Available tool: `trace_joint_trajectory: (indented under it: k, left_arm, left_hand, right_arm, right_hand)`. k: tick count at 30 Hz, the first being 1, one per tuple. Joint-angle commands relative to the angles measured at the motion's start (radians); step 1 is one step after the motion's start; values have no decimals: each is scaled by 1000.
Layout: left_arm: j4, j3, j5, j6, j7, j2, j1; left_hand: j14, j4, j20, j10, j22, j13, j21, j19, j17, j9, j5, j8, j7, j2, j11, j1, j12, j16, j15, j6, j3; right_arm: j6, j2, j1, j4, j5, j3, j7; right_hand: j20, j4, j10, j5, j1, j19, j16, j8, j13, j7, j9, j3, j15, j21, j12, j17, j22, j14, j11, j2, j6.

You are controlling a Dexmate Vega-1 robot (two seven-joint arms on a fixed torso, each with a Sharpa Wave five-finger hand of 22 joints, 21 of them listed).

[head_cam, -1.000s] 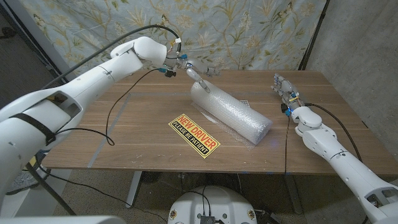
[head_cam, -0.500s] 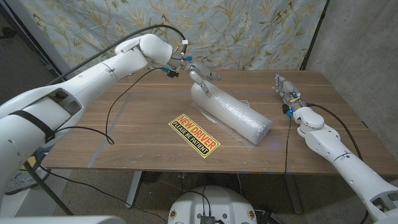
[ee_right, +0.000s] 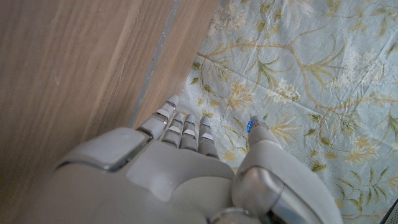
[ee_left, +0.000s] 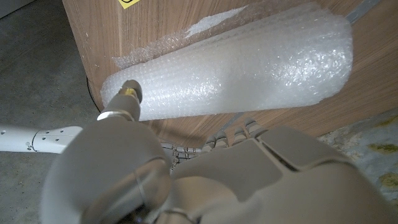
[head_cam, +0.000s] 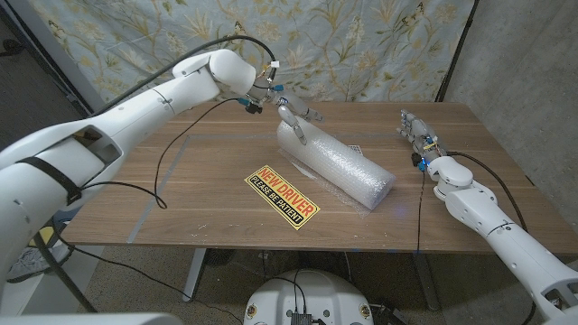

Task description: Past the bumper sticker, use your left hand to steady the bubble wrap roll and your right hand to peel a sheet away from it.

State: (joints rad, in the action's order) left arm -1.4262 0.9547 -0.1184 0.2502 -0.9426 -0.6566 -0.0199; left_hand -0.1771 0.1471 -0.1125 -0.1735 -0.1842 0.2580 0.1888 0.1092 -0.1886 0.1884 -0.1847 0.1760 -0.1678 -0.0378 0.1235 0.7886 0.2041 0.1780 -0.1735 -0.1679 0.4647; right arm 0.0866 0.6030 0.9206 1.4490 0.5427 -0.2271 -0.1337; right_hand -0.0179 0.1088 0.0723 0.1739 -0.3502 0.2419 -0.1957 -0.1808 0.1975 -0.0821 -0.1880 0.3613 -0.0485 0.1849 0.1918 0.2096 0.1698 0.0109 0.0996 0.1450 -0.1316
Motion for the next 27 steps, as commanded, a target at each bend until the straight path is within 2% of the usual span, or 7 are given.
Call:
trace_joint_trajectory:
  k: [1, 20, 27]
  left_arm:
    - [84, 36, -25, 47, 7, 44, 42]
    - [244, 117, -60, 162, 24, 145, 110]
    - [269, 146, -67, 187, 17, 168, 128]
  left_hand:
    - [-68, 8, 0, -98, -3, 6, 5, 6, -3, 5, 2, 9, 7, 1, 5, 10, 8, 8, -7, -115, 5]
    - [-65, 12, 3, -95, -4, 9, 9, 6, -3, 6, 6, 17, 13, -3, 0, 20, 15, 11, -4, -114, 2]
    - [-63, 13, 4, -88, -5, 10, 11, 6, -3, 6, 7, 19, 14, -5, -1, 24, 20, 13, -2, -114, 1]
  right_arm:
    - [-3, 2, 15, 4, 4, 9, -1]
    - [11, -8, 46, 14, 12, 36, -19]
    - [18, -14, 43, 3, 15, 42, -17]
  right_hand:
    - [4, 1, -9, 4, 8, -4, 1, 2, 6, -2, -5, -2, -2, -2, -5, 2, 3, -9, 2, 4, 7]
    - [5, 3, -30, 4, 10, -18, 2, 1, 6, 0, -5, -3, -8, -2, -6, 2, 2, -24, 6, 4, 28]
    - [6, 3, -42, 4, 11, -23, 3, 1, 6, -1, -5, -4, -11, -1, -8, 2, 2, -32, 8, 4, 35]
